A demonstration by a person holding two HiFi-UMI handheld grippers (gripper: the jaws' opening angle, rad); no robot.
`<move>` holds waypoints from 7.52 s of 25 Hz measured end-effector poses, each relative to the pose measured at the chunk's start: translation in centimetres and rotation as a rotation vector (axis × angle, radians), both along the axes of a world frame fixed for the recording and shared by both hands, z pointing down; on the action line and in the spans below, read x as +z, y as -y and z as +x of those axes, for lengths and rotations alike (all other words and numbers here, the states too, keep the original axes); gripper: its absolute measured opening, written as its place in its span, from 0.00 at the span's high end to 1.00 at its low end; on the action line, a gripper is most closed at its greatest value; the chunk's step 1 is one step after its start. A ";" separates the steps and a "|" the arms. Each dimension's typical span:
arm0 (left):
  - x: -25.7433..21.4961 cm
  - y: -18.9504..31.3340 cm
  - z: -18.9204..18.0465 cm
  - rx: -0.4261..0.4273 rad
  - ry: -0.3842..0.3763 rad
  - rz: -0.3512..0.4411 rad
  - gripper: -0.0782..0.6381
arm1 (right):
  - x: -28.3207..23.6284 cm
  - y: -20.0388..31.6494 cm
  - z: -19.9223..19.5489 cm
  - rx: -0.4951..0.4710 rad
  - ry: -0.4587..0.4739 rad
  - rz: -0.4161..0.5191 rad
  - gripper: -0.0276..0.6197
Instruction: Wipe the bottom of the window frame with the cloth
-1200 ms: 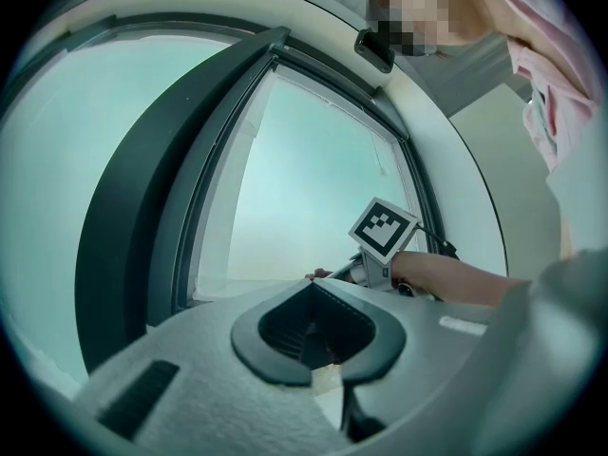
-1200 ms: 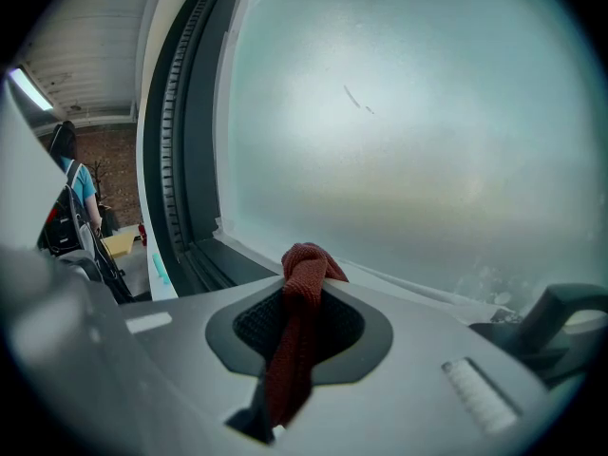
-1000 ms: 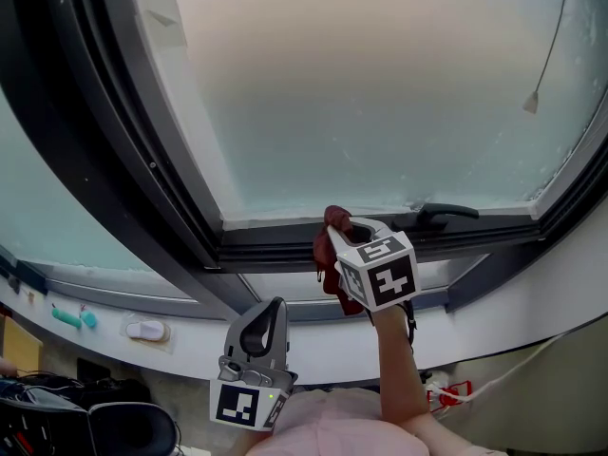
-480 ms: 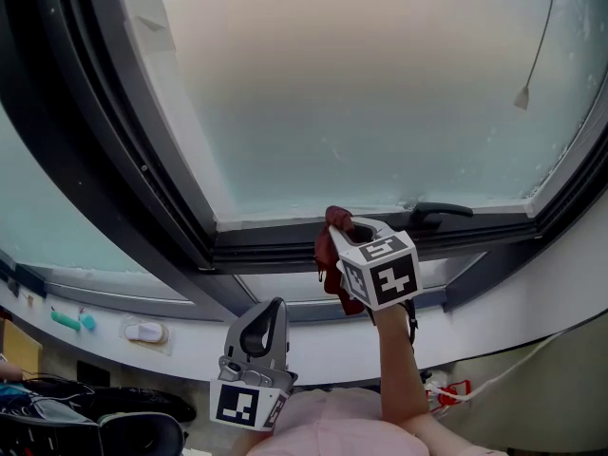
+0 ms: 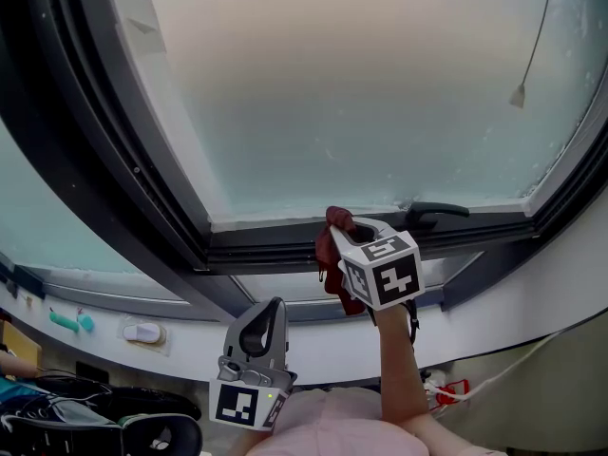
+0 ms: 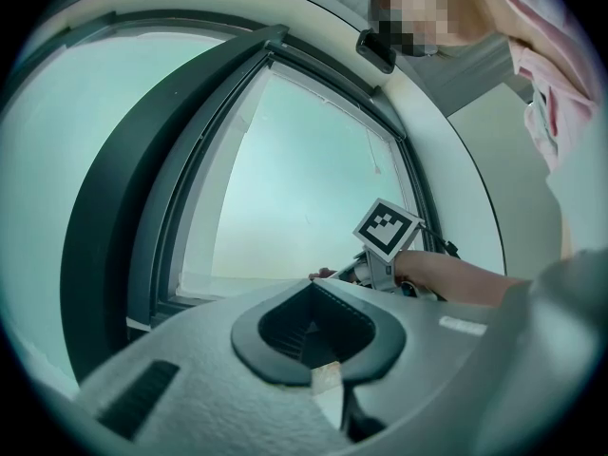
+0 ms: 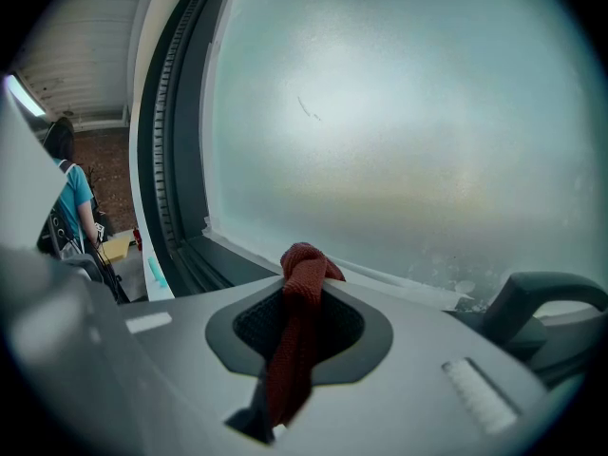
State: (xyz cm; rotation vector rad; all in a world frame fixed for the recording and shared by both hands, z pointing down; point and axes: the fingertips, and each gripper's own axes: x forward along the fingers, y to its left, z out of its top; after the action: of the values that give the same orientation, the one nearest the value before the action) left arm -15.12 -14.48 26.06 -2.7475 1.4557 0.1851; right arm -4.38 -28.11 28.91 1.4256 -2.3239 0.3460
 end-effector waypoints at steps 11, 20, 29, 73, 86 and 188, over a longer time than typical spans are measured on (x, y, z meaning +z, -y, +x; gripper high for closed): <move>0.0 0.1 0.9 0.016 -0.001 -0.003 0.89 | 0.0 -0.1 1.6 0.023 0.027 -0.008 0.87; 0.0 0.1 1.4 0.022 -0.002 -0.003 0.89 | 0.1 -0.3 2.5 0.033 0.047 -0.015 0.87; -0.1 0.0 2.1 0.039 -0.004 -0.003 0.89 | 0.1 -0.4 3.1 0.039 0.047 -0.010 0.87; 0.3 -2.4 -3.2 -0.023 -0.019 -0.018 0.89 | -1.3 -2.8 3.8 0.136 -0.024 0.270 0.87; 0.2 -4.3 -8.1 -0.073 -0.010 -0.004 0.89 | -3.4 -5.0 -6.8 -0.002 -0.004 0.353 0.87; 0.1 -7.2 -8.2 -0.094 0.000 0.004 0.89 | 1.3 -3.0 -10.7 -0.064 -0.030 0.205 0.87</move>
State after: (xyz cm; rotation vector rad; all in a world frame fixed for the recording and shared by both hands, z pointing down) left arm -23.34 -7.31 26.19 -2.6685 1.5778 0.1853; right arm -15.07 -25.06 30.18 1.4332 -2.4311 0.0686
